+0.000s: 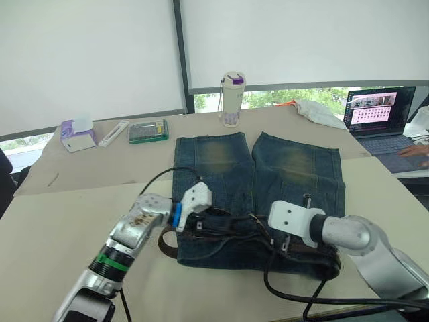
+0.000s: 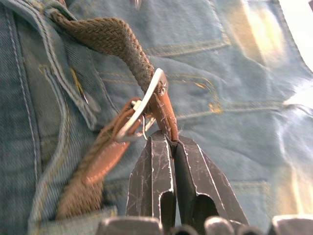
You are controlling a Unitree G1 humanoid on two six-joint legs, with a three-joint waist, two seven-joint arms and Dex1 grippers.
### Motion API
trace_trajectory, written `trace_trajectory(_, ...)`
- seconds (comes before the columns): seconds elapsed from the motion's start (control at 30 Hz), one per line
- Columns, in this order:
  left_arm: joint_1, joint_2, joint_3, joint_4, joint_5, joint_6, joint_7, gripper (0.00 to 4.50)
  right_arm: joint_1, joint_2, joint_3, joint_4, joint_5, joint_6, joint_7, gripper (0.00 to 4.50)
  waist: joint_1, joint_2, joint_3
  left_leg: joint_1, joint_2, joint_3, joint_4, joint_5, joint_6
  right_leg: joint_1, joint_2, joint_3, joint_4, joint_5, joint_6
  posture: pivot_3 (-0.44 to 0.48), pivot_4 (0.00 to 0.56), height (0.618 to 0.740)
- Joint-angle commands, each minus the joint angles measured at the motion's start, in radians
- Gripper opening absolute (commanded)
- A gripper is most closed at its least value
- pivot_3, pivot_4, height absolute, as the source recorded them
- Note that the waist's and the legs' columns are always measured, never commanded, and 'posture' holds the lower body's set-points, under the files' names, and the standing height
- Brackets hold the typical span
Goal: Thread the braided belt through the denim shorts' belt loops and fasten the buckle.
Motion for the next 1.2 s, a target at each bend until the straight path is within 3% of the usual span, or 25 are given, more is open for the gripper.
trace_trajectory(0.03,-0.093,-0.037,0.048,-0.003,-0.071,0.096,0.029,1.31,0.019,-0.052,-0.131,-0.111,-0.021,-0.019,0.006,0.00,0.003,0.000,0.000,0.000,0.000,0.000,0.000,0.000,0.000,0.000,0.000,0.000,0.000,0.000,0.000,0.000,0.150,0.740)
trace_trajectory(0.17,-0.183,-0.113,0.013,0.018,-0.027,0.173,0.136,0.03,-0.017,-0.089,-0.151,-0.143,-0.016,-0.005,0.031,0.00,0.003,-0.001,0.000,-0.001,-0.001,0.000,0.002,0.000,0.000,0.001,0.000,0.000,-0.001,0.000,0.000,0.000,0.150,0.740)
trace_trajectory(0.27,-0.263,-0.181,0.003,-0.012,-0.072,0.265,0.161,0.83,-0.091,-0.119,-0.123,-0.123,-0.040,-0.019,0.046,0.00,-0.003,-0.001,0.000,-0.001,0.000,0.001,0.002,0.000,0.000,0.001,0.000,0.000,0.000,0.000,0.000,0.000,0.150,0.740)
trace_trajectory(0.43,-0.351,-0.253,-0.008,-0.002,-0.058,0.275,0.211,2.50,-0.127,-0.179,-0.139,-0.105,-0.059,-0.041,0.086,0.00,0.000,-0.001,0.001,-0.002,0.000,0.001,0.002,0.000,0.000,0.000,0.000,0.000,0.000,0.000,0.000,0.000,0.150,0.740)
trace_trajectory(0.6,-0.352,-0.286,-0.035,0.042,-0.034,0.268,0.236,2.50,-0.076,-0.164,-0.119,-0.109,-0.075,-0.082,0.075,0.00,-0.003,-0.001,0.001,-0.001,0.000,0.002,0.001,0.000,0.000,0.000,0.000,0.001,0.000,0.000,0.000,0.000,0.150,0.740)
trace_trajectory(0.67,-0.350,-0.280,-0.017,0.052,-0.056,0.310,0.243,1.92,-0.054,-0.144,-0.123,-0.114,-0.076,-0.082,0.065,0.00,-0.004,-0.001,0.001,-0.001,0.000,0.001,0.001,0.000,0.000,0.000,0.000,0.002,0.000,0.000,0.000,0.000,0.150,0.740)
trace_trajectory(0.87,-0.292,-0.176,-0.143,0.036,0.020,0.268,0.165,0.05,-0.014,-0.104,-0.155,-0.130,-0.077,-0.073,0.053,0.00,-0.003,-0.001,0.000,-0.001,0.000,0.002,0.001,0.000,0.000,0.000,0.000,0.002,0.000,0.000,0.000,0.000,0.150,0.740)
trace_trajectory(1.07,-0.223,-0.064,-0.201,-0.008,0.059,0.247,0.101,0.05,0.010,-0.094,-0.181,-0.136,-0.087,-0.080,0.055,0.00,-0.001,0.000,0.000,-0.001,0.000,0.001,0.001,0.000,0.000,0.000,0.000,0.002,0.000,0.000,0.000,0.000,0.150,0.740)
trace_trajectory(1.13,-0.211,-0.057,-0.172,-0.011,0.047,0.232,0.103,0.05,0.012,-0.092,-0.181,-0.137,-0.091,-0.082,0.057,0.00,-0.001,0.000,0.000,-0.001,0.000,0.001,0.001,0.000,0.000,-0.001,0.000,0.002,0.000,0.000,0.000,0.000,0.150,0.740)
trace_trajectory(1.2,-0.222,-0.101,-0.074,-0.017,-0.029,0.253,0.129,0.05,0.012,-0.084,-0.170,-0.134,-0.092,-0.088,0.057,0.00,0.001,0.000,0.000,-0.001,0.000,0.001,0.001,0.000,0.000,-0.001,0.000,0.002,0.000,0.000,0.000,0.000,0.150,0.740)
